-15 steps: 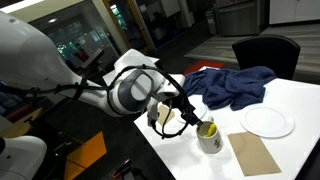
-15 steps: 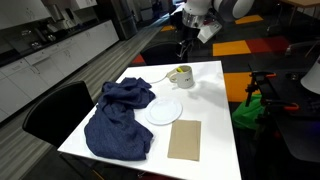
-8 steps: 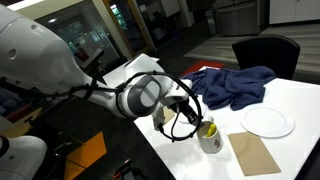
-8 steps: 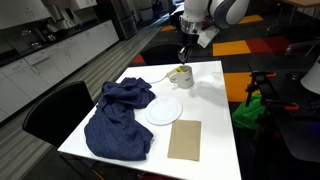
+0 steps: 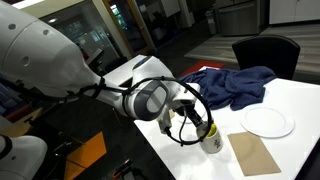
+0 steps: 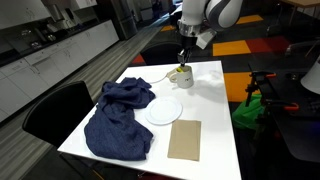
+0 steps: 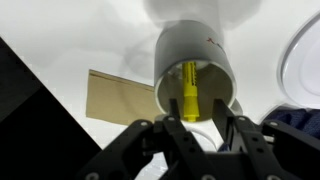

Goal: Pick the marker from the cup and place it on the table

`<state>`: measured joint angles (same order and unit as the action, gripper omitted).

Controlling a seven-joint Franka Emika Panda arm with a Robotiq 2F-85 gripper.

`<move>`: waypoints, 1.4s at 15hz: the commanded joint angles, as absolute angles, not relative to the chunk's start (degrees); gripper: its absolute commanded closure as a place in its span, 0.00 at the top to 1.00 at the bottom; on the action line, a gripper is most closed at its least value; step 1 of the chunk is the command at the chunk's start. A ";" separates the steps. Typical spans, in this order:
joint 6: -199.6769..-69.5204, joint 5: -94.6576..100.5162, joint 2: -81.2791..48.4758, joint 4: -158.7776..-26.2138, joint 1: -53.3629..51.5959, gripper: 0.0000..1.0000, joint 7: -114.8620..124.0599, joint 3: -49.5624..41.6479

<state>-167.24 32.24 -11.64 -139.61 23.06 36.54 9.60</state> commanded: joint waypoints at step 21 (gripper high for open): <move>-165.61 8.69 -22.85 -130.87 7.85 0.40 15.74 -3.92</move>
